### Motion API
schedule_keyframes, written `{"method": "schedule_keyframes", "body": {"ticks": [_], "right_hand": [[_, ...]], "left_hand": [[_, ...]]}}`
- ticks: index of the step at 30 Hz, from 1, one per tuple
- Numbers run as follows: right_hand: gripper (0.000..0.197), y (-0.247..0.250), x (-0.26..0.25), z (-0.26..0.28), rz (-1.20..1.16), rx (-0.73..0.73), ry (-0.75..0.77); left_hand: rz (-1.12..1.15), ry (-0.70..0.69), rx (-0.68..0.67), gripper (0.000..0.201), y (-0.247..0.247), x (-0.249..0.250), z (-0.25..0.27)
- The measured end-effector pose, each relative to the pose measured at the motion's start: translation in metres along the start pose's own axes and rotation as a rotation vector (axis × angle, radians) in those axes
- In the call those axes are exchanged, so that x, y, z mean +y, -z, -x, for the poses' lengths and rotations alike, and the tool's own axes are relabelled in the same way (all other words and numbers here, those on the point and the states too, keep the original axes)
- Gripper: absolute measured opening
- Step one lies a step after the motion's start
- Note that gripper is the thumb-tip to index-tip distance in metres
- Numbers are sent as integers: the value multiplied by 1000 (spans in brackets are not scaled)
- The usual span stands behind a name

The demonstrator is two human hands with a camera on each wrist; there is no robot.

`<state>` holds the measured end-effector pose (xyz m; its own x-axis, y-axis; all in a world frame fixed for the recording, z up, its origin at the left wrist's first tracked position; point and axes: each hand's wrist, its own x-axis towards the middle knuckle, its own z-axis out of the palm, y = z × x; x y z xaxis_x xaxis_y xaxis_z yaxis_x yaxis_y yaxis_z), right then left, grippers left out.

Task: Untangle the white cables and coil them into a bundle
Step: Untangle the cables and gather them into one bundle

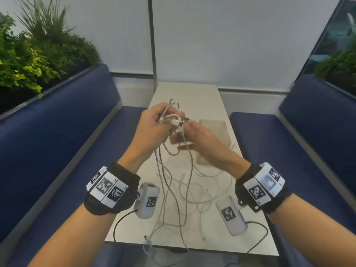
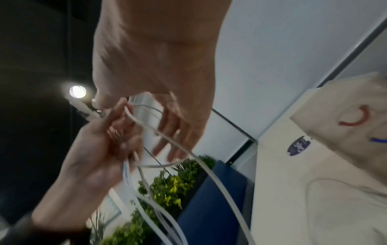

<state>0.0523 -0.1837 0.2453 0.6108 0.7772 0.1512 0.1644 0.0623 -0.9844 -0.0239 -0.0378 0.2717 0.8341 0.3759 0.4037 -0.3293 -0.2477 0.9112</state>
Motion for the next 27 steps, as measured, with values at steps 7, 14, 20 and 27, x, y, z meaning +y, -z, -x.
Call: {"method": "schedule_keyframes", "body": {"ticks": [7,14,20,27], "right_hand": [[29,-1,15,41,124,-427,24],[81,11,14,59,1318,-968,-665],[38,50,89,6,1248,-562,-599],[60,49,192,21,976,-444,-671]], "left_hand": [[138,103,27,28,23,9,-5],[386,150,36,42,56,16,-23],[409,199,-257,48,54,19,-12],[250,379,-343,49,50,4,7]]}}
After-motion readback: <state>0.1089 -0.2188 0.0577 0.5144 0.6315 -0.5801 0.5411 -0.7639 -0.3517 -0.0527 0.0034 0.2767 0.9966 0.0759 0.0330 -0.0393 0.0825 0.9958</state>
